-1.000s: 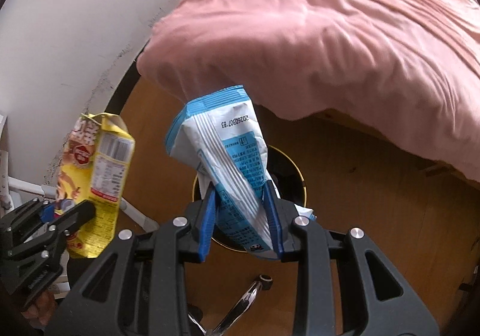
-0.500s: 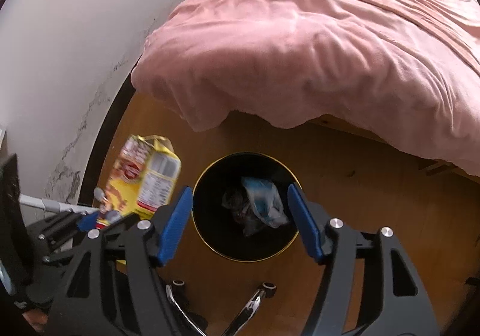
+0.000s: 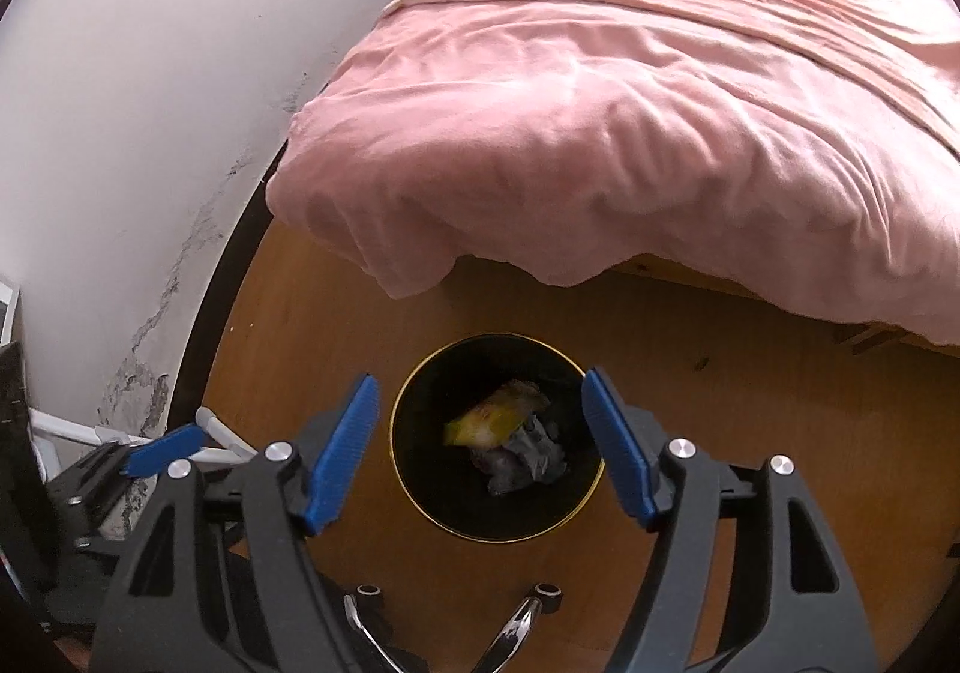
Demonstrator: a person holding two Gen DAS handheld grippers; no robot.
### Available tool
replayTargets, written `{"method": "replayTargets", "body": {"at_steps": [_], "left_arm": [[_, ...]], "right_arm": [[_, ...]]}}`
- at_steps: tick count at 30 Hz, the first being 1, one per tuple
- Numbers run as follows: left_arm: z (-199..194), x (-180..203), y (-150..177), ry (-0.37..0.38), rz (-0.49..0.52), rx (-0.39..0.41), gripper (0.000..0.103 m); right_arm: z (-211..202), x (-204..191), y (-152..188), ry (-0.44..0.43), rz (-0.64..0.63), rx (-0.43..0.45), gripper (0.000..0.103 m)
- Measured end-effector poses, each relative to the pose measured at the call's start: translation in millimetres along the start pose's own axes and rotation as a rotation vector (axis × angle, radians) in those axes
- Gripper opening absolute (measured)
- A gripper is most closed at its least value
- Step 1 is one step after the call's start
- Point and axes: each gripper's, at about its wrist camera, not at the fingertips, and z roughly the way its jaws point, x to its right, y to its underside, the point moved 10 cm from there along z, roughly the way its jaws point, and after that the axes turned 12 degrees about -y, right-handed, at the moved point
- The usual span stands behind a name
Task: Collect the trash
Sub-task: 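Carry both bags over the black bin and open both grippers to drop them, then grasp the yellow plastic piece with the left gripper while the right gripper grasps a white paper scrap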
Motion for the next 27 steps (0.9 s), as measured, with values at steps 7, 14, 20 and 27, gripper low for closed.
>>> {"method": "replayTargets", "body": {"at_steps": [7,14,20,27], "left_arm": [[-99.7,-52.8,9.5,-0.050,-0.063,0.128,0.092],[-216.3,-164.0,63.6,-0.214,-0.178,0.271,0.094],[-288.2,-307.2,165.9,-0.419,-0.473,0.297,0.094],[-343.8,-442.5,327.3,-0.647,-0.841,0.223,0.094]], "right_arm": [[-33.1,-85.1,-1.5,-0.059,-0.158,0.020,0.075],[-63.5,-268.3,29.0,-0.243,-0.479,0.017,0.078],[-51.1,-445.8,98.7,-0.462,-0.743,-0.094,0.078],[-25.0,-594.4,206.8,-0.620,-0.968,-0.263,0.078]]}}
